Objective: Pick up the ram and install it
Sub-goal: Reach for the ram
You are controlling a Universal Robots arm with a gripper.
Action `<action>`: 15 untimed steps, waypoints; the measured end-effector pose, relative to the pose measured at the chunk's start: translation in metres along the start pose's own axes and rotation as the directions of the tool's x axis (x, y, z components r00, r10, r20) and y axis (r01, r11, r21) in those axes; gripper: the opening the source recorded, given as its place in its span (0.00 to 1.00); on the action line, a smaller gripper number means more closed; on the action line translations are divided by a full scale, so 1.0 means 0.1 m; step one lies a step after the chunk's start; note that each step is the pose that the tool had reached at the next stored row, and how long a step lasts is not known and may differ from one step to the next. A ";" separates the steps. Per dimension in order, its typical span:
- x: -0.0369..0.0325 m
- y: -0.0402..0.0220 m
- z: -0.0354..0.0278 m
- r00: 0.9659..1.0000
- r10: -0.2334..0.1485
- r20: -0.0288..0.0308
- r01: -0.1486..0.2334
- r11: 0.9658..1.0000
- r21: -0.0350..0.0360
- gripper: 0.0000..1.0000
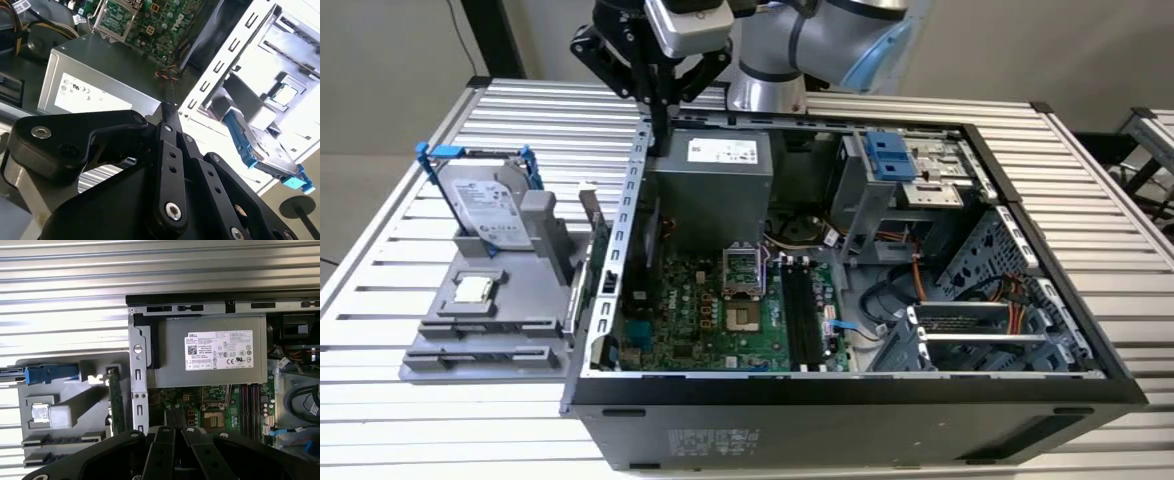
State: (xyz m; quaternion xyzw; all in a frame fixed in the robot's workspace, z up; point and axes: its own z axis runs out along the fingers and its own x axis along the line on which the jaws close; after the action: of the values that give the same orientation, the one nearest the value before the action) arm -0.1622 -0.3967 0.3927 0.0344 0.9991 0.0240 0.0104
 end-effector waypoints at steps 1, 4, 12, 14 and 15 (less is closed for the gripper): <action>0.022 -0.001 -0.001 1.000 0.000 0.000 0.000 1.000 0.000 0.00; 0.092 -0.006 -0.002 1.000 -0.002 0.000 0.002 1.000 0.000 0.00; 0.280 -0.018 -0.006 1.000 -0.006 0.000 0.006 1.000 0.000 0.00; 0.324 -0.021 -0.007 1.000 -0.007 0.000 0.007 1.000 0.000 0.00; 0.347 -0.022 -0.008 1.000 -0.007 0.000 0.007 1.000 0.000 0.00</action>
State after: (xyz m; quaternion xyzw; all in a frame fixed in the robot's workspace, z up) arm -0.1969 -0.3965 0.3926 0.0307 0.9992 0.0241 0.0103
